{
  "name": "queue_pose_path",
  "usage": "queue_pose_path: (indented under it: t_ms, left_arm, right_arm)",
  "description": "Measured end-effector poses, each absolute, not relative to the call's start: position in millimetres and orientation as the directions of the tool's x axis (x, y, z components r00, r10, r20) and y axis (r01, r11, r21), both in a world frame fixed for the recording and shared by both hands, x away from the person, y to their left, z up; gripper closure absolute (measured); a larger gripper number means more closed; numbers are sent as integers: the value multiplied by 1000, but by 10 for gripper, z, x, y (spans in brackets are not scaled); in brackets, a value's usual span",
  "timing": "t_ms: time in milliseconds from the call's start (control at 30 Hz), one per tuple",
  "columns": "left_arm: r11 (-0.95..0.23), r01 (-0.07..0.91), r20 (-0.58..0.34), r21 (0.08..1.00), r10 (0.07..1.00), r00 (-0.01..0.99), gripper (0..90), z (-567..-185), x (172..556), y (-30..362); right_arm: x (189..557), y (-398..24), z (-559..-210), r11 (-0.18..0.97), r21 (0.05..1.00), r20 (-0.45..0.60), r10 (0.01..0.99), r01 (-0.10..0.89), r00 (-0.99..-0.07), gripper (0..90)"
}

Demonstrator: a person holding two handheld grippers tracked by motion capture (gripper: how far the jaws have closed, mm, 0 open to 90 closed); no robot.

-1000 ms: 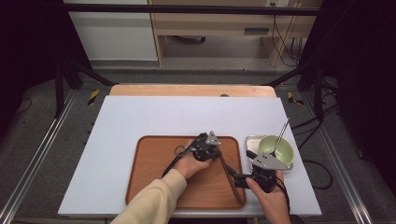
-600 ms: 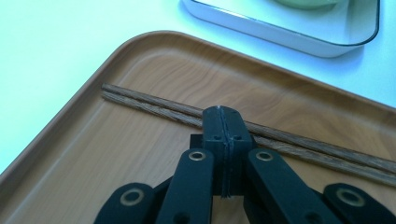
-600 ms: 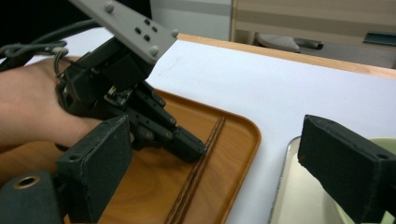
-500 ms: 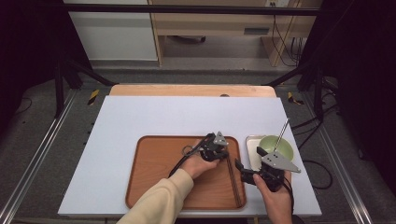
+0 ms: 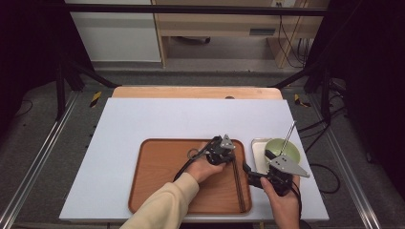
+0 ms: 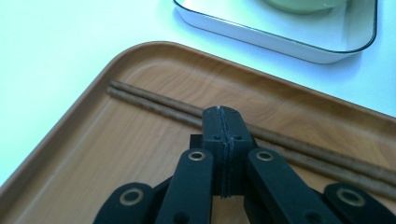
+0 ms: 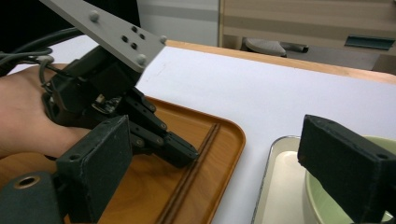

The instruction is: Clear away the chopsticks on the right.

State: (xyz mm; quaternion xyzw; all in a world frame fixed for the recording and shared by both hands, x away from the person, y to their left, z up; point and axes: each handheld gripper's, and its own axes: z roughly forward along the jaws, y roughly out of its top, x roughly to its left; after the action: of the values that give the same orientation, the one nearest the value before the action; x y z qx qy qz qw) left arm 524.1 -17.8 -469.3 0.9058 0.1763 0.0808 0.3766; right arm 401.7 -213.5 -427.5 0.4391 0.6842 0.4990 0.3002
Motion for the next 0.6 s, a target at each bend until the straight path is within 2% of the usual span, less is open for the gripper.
queue_pose_path:
  t_ms: [333, 467, 600]
  left_arm:
    - [-641, 230, 52, 732, 389, 920, 894, -4531, 5163, 88]
    - [-611, 217, 66, 762, 406, 911, 890, -4445, 5067, 325]
    - [-596, 208, 92, 776, 433, 897, 869, -4396, 4952, 627]
  right_arm:
    - [3981, -2239, -4243, 138, 951, -21, 921, 277, -388, 134]
    - [3987, -2335, -4212, 154, 938, -32, 931, 312, -363, 182]
    - [4033, -2450, -4079, 184, 919, -49, 930, 349, -363, 188]
